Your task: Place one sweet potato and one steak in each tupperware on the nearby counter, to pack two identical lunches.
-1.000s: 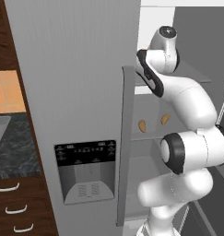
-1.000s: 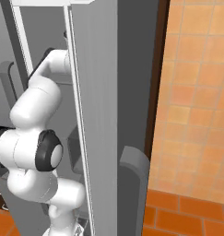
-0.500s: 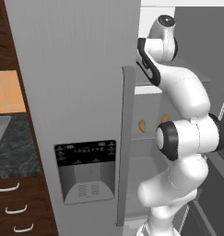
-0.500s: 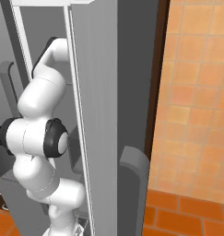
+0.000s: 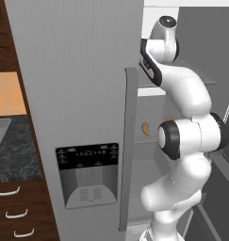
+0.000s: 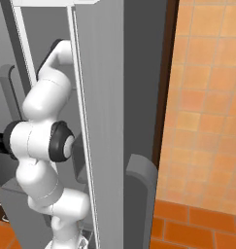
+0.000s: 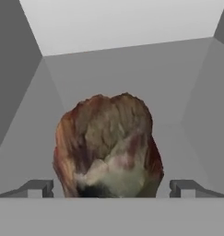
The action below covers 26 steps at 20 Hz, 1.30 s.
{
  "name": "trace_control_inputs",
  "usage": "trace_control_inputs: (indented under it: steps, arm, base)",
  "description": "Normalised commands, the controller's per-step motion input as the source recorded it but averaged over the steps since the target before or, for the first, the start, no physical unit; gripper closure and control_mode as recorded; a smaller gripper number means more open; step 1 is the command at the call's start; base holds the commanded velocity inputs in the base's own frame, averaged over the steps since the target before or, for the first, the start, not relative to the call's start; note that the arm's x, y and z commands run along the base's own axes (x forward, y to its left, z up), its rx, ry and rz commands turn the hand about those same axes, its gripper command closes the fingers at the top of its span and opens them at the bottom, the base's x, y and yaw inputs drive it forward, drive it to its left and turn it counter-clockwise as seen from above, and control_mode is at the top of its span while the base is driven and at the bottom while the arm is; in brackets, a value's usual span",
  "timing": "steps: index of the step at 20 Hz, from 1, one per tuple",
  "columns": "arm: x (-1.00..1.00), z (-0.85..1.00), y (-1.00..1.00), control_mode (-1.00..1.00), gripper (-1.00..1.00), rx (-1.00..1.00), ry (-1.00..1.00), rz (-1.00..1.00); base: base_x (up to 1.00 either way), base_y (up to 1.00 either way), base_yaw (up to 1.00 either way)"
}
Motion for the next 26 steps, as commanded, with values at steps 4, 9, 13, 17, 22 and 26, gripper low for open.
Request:
trace_control_inputs:
  steps: [4, 9, 13, 17, 22, 26]
  arm:
    - [0.26, -0.2, 0.0, -1.0, -1.0, 0.0, 0.05, 0.01]
    - [0.01, -0.41, -0.04, -1.0, 1.0, 0.0, 0.03, 0.04]
    - [-0.01, -0.46, -0.1, -1.0, 1.0, 0.0, 0.0, 0.05]
    - [0.0, -0.42, -0.15, -1.0, 1.0, 0.01, -0.04, 0.07]
    - [-0.54, -0.04, 0.0, -1.0, 1.0, 0.03, -0.21, 0.04]
    - [-0.99, 0.16, 0.01, -1.0, 1.0, 0.0, -0.09, 0.0]
  base:
    - [0.0, 0.0, 0.0]
    - [0.0, 0.0, 0.0]
    - [0.0, 0.0, 0.0]
    - [0.0, 0.0, 0.0]
    - [0.0, 0.0, 0.0]
    - [0.0, 0.0, 0.0]
